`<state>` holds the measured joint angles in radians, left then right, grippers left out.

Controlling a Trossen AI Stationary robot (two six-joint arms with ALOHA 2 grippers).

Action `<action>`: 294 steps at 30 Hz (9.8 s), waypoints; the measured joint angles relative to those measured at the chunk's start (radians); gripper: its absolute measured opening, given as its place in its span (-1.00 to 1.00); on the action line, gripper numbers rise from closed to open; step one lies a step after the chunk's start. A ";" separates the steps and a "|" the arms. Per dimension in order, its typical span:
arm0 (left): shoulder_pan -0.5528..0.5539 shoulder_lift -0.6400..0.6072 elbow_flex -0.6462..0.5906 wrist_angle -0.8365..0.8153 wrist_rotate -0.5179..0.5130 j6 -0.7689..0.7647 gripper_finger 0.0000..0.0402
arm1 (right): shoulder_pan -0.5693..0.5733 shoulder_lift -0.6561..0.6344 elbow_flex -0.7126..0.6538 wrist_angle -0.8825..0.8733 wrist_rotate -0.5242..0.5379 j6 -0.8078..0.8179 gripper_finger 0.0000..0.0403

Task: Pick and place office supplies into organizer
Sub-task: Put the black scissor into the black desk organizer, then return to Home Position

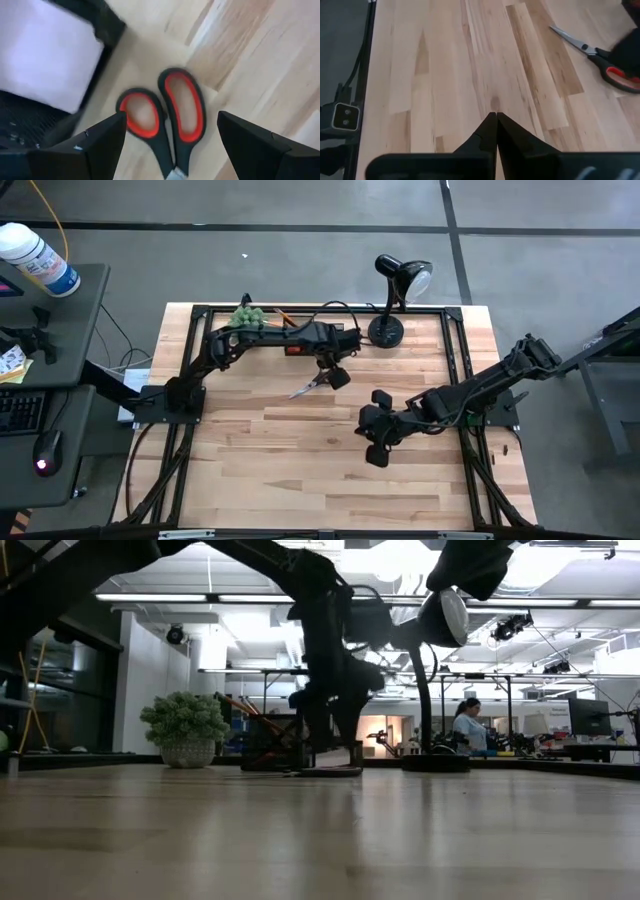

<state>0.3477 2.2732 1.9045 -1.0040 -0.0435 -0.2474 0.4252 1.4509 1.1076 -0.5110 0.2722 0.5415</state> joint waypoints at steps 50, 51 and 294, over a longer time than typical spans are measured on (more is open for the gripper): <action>-0.015 0.081 -0.002 0.002 0.058 0.067 -0.36 | 0.000 0.000 0.000 0.006 0.021 0.000 -0.99; -0.015 0.081 -0.002 0.002 0.057 0.069 -0.38 | 0.000 0.000 0.000 0.006 0.021 0.000 -0.99; 0.286 -0.674 -1.141 1.538 -0.122 0.107 -0.05 | 0.131 -0.006 0.000 -0.113 0.287 0.340 -0.97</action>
<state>0.6342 1.5990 0.7639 0.5337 -0.1654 -0.1406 0.5560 1.4445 1.1080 -0.6243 0.5592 0.8818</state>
